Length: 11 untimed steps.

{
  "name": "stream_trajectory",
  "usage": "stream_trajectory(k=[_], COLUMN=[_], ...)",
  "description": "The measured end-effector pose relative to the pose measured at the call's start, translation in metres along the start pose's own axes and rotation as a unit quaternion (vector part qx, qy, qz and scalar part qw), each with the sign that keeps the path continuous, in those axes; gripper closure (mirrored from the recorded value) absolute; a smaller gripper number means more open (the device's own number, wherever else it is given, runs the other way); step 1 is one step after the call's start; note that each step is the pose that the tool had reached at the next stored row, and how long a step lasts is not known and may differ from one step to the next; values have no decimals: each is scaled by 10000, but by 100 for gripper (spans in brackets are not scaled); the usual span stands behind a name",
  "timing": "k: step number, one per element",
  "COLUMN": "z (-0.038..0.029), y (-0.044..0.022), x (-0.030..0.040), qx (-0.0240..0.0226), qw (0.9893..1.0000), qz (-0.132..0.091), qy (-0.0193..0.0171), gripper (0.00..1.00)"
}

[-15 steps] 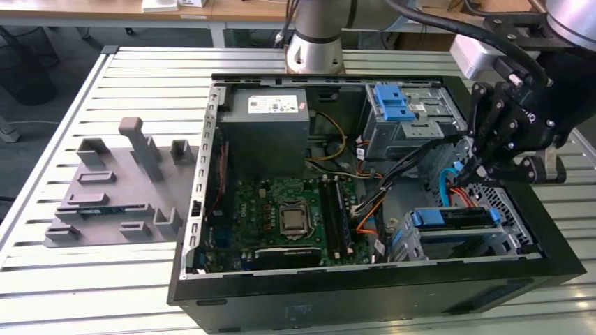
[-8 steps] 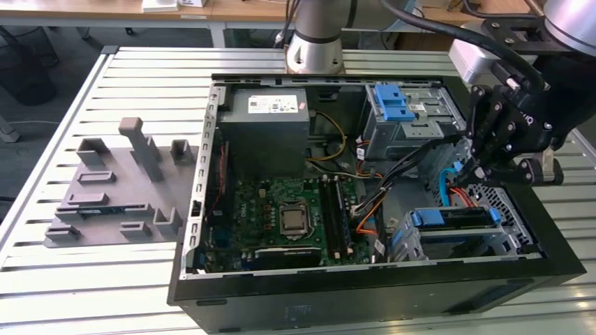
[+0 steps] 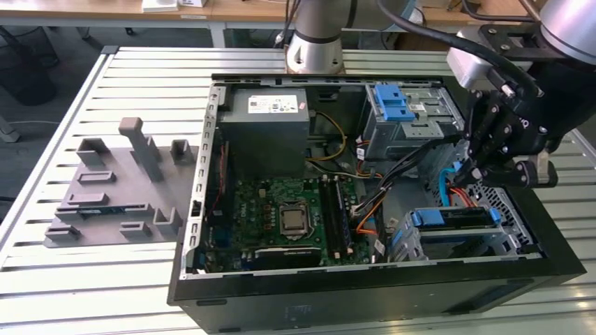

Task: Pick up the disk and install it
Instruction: 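Insert the second disk wire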

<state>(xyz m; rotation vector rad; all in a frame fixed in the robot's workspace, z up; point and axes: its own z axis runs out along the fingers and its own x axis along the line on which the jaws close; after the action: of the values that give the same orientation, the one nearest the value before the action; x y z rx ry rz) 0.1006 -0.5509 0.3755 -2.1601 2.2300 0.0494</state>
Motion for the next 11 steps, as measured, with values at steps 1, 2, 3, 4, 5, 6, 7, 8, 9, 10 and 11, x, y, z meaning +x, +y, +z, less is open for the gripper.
stream_trajectory(k=[1, 2, 3, 4, 5, 6, 7, 8, 9, 10, 11], z=[6, 12, 16, 19, 21, 22, 22, 22, 22, 23, 23], y=[0, 0, 0, 0, 0, 0, 0, 0, 0, 0, 0], x=[0, 1, 1, 1, 1, 1, 1, 1, -1, -4, -8], qx=[-1, -1, -1, -2, -3, -3, -4, -4, -5, -5, -5], qw=[10000, 10000, 10000, 10000, 10000, 10000, 9999, 9999, 9999, 9999, 9999], qz=[0, 0, 0, 0, 0, 1, 0, 0, 0, 1, 0], qy=[-11, -24, -39, -57, -79, -100, -119, -135, -144, -147, -147], gripper=[89, 89, 89, 89, 89, 89, 89, 89, 89, 89, 89])
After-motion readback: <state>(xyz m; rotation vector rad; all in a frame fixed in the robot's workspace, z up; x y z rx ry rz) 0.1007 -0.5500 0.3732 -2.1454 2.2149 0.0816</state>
